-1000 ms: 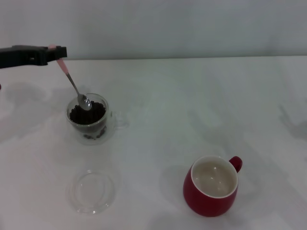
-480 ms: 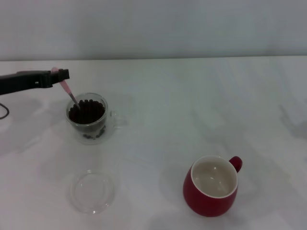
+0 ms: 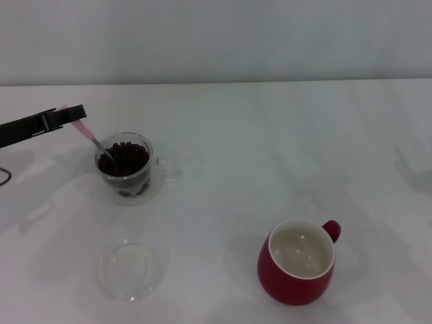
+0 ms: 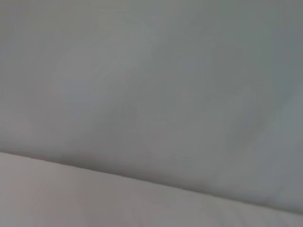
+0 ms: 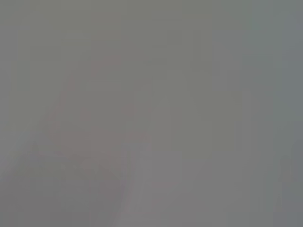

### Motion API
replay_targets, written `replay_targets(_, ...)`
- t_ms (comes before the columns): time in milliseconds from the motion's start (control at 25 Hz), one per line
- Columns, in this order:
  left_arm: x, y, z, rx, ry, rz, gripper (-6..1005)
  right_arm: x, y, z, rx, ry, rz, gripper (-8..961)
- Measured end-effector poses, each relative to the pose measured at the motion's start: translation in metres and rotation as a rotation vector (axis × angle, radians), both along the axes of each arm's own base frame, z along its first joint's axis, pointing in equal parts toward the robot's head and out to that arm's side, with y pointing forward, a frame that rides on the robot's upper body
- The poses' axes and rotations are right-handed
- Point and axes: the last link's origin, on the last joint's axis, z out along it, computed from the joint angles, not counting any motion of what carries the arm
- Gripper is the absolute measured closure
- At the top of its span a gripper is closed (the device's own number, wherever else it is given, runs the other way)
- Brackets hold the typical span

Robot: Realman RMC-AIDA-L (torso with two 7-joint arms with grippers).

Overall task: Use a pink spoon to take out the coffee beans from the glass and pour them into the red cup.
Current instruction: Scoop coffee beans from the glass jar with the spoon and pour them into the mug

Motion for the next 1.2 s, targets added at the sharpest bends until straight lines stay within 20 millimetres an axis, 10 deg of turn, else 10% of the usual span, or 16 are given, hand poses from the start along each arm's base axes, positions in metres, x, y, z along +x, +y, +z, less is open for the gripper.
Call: replay_targets(1200, -0.033, -0.03, -0.003, 0.099, -0.323, 0.239, 866, 0.002, 0.01, 0.002, 0.0, -0.018, -0.027, 167)
